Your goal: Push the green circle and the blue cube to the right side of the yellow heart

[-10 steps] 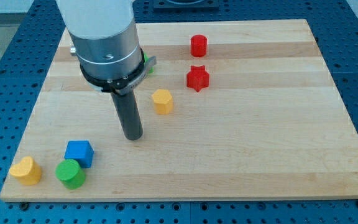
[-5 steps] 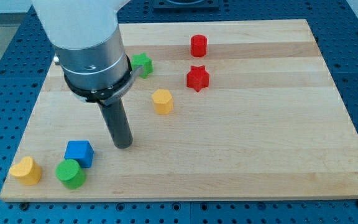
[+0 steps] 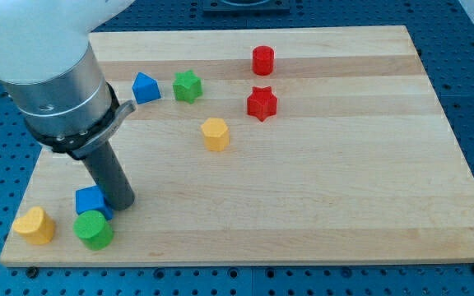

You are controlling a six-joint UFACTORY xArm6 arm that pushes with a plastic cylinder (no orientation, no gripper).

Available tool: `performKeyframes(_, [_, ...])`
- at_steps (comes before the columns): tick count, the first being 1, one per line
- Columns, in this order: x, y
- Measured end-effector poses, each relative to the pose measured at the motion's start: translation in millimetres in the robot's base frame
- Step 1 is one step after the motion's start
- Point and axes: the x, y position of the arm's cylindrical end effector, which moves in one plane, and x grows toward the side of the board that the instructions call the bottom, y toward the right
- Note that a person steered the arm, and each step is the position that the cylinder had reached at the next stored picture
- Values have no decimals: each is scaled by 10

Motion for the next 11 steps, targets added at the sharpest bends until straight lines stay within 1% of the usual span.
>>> performKeyframes(8, [0, -372])
performKeyframes(9, [5, -243])
performKeyframes(10, [29, 56])
performKeyframes(11, [152, 409])
